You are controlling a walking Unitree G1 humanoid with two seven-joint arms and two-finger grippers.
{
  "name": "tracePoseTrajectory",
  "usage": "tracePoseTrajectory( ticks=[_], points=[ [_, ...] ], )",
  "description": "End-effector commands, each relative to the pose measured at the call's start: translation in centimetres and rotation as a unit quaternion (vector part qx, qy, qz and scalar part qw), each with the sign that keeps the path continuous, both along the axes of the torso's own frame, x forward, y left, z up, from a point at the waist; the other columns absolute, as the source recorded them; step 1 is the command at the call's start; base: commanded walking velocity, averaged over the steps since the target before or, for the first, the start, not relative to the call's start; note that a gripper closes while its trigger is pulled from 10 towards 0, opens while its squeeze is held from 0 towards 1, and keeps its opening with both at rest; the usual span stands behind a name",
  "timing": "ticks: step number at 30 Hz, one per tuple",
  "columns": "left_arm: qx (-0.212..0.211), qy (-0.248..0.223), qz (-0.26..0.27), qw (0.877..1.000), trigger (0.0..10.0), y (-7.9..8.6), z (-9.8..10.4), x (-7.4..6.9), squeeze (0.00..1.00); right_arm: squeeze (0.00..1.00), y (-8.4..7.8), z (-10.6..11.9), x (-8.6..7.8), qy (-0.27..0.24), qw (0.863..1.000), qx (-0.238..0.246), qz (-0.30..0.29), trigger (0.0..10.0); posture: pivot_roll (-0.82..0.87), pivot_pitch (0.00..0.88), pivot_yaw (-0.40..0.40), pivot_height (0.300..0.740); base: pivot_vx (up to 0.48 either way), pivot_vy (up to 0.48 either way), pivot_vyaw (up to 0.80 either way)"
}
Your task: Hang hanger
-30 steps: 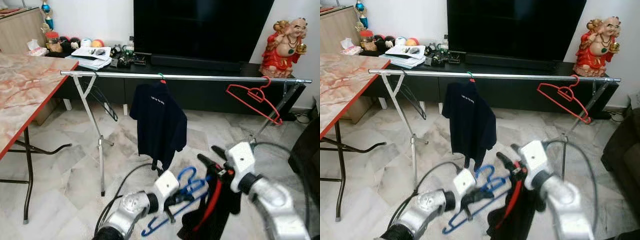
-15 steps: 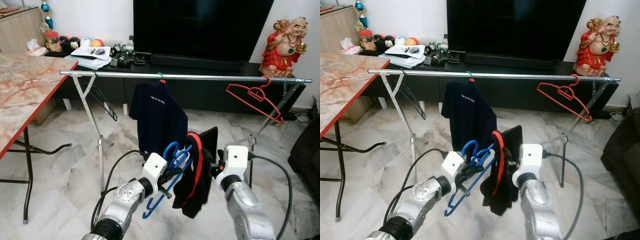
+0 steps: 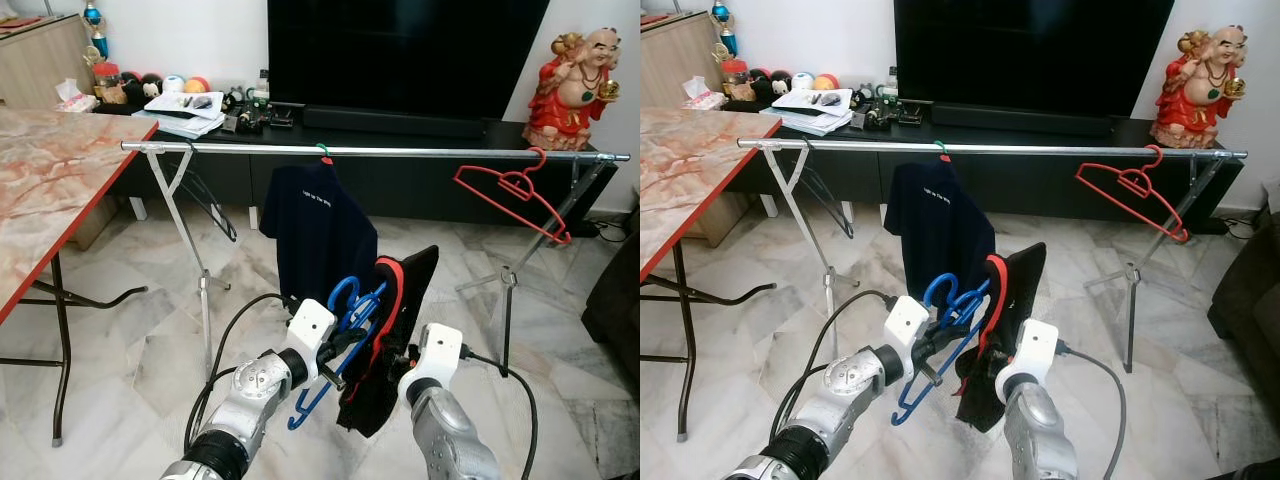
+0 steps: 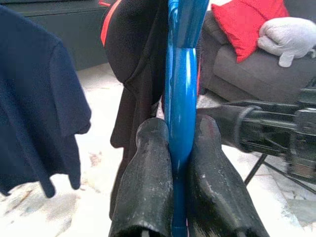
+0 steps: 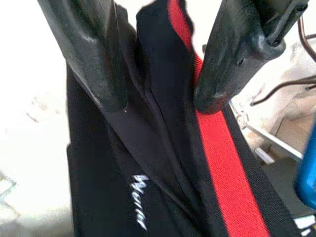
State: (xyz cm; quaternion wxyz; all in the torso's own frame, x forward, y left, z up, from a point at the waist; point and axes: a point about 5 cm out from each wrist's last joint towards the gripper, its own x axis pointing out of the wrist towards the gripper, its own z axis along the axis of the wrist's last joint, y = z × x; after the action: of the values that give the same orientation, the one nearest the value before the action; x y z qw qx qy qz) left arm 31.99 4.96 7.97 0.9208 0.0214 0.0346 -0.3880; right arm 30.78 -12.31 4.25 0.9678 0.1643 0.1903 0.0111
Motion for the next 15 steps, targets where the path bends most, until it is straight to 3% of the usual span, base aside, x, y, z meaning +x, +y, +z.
tracePoseTrajectory(
  ticks=[1,6,15],
  points=[
    [-0.013,-0.039,-0.02,0.999,0.0,-1.0,1.7,0.3,0.0,0.0,-0.1,0.3,0.4,-0.02,1.0,0.007,-0.005,10.0,-0.12,0.0,-0.048,0.74,0.0,0.0,0.0],
    [-0.012,-0.039,-0.029,0.999,0.0,-1.1,1.5,0.1,0.0,0.0,-0.3,1.4,1.2,-0.068,0.997,0.016,-0.015,10.0,-0.11,0.0,-0.048,0.74,0.0,0.0,0.0],
    [-0.01,-0.038,-0.038,0.999,0.0,-1.2,1.4,-0.1,0.0,0.0,-0.5,1.8,1.6,-0.098,0.995,-0.004,-0.024,10.0,-0.1,0.0,-0.046,0.74,0.0,0.0,0.0]
  ],
)
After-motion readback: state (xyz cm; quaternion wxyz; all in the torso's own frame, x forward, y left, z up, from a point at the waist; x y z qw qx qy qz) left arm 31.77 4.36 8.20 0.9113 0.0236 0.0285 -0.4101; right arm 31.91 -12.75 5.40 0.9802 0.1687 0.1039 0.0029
